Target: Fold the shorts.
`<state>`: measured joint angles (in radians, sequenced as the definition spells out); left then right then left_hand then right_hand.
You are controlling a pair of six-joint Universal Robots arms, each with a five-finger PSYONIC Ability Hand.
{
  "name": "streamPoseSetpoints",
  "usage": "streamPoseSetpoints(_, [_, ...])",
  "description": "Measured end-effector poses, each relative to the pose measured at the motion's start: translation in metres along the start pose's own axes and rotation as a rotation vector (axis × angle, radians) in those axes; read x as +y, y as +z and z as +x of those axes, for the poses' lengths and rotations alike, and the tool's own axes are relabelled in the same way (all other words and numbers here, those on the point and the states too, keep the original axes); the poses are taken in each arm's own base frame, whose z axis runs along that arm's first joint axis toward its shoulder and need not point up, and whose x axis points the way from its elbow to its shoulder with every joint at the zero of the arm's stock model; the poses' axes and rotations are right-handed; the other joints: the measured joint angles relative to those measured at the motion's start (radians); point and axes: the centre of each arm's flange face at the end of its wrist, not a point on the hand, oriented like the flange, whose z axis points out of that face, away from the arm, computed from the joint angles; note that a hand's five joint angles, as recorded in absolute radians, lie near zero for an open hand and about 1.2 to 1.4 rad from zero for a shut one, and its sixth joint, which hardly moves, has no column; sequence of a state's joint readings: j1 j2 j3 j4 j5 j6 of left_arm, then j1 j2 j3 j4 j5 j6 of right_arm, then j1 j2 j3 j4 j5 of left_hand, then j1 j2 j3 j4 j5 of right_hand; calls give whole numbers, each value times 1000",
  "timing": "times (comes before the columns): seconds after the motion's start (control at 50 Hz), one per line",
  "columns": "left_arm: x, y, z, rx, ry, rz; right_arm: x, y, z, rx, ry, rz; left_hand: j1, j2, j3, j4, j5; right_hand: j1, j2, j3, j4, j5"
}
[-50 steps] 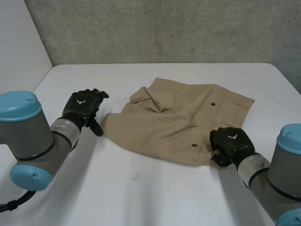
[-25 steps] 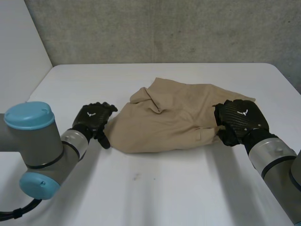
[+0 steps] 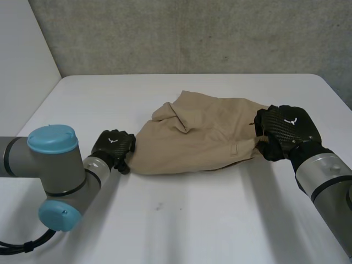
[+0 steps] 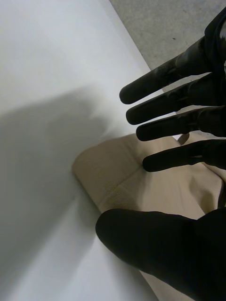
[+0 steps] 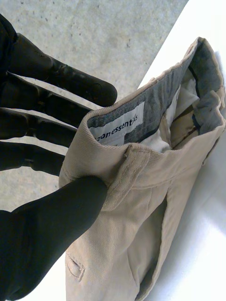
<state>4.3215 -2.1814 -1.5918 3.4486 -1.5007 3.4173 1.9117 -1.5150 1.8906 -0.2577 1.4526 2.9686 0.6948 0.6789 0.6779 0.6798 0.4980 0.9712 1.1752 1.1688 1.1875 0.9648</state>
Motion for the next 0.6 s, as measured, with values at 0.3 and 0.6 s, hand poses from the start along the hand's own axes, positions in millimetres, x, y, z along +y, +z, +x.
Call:
streamPoseSetpoints(0.3, [1, 3, 5, 8, -2, 4, -6, 0, 4, 11, 3, 22, 443, 513, 507, 510, 481, 0, 0, 0, 0, 0])
streamPoseSetpoints(0.6, [-116, -66, -22, -75, -26, 324, -33, -17, 4, -24, -53, -52, 443, 513, 508, 511, 481, 0, 0, 0, 1, 0])
